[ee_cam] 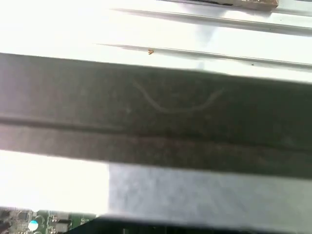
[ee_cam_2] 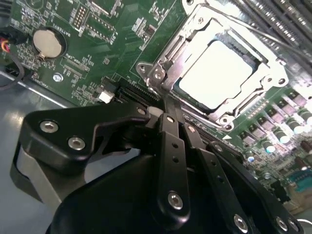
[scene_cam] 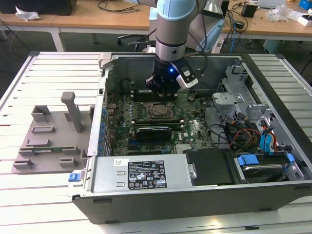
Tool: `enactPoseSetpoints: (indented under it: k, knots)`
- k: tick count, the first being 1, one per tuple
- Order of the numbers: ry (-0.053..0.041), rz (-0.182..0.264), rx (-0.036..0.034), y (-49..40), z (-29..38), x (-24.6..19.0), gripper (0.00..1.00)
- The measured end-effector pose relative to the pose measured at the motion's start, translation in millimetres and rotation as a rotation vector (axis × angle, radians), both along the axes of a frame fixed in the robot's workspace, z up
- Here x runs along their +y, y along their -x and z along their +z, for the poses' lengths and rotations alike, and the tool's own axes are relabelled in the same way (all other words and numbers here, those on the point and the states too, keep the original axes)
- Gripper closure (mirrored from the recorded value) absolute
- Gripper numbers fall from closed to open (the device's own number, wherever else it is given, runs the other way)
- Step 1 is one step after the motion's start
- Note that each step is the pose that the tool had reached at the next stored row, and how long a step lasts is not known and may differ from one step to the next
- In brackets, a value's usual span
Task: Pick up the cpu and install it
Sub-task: 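Install the first cpu locking lever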
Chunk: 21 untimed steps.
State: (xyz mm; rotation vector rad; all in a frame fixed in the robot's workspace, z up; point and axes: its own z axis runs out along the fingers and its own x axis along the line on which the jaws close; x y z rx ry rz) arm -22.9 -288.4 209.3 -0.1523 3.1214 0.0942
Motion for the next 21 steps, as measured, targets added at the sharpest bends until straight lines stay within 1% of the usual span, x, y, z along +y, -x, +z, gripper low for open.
enactPoseSetpoints:
  k: [1,3,5,6,7,8,9,12,13,14,16,17,18,21]
  knots:
    - [0.0025,0.0,-0.0002,0.0,0.3,-0.2,0.89]
    - [0.0139,0.0,-0.0001,0.1,0.7,-0.7,0.89]
    - [0.0276,0.0,-0.0001,0.1,0.7,-1.5,0.89]
    - [0.0356,0.0,0.0,0.1,0.7,-2.4,0.89]
    - [0.0403,0.0,0.0001,0.1,0.8,-3.4,0.89]
    - [0.0472,0.0,-0.0001,0.1,0.7,-5.7,0.89]
    - [0.0513,0.0,0.0,0.1,0.7,-7.6,0.89]
    - [0.059,0.0,-0.0001,0.1,0.7,-11.4,0.89]
    - [0.0615,0.0,0.0,0.1,0.7,-13.4,0.89]
    - [0.0628,0.0,0.0,0.1,0.7,-14.7,0.89]
    - [0.0631,0.0,0.0001,0.2,2.3,-15.0,0.89]
    - [0.063,0.0,0.0,0.1,6.6,-15.1,0.89]
    - [0.0629,0.0,-0.0003,0.1,13.1,-15.2,0.89]
    - [0.064,0.0,-0.0003,0.1,18.4,-15.4,0.89]
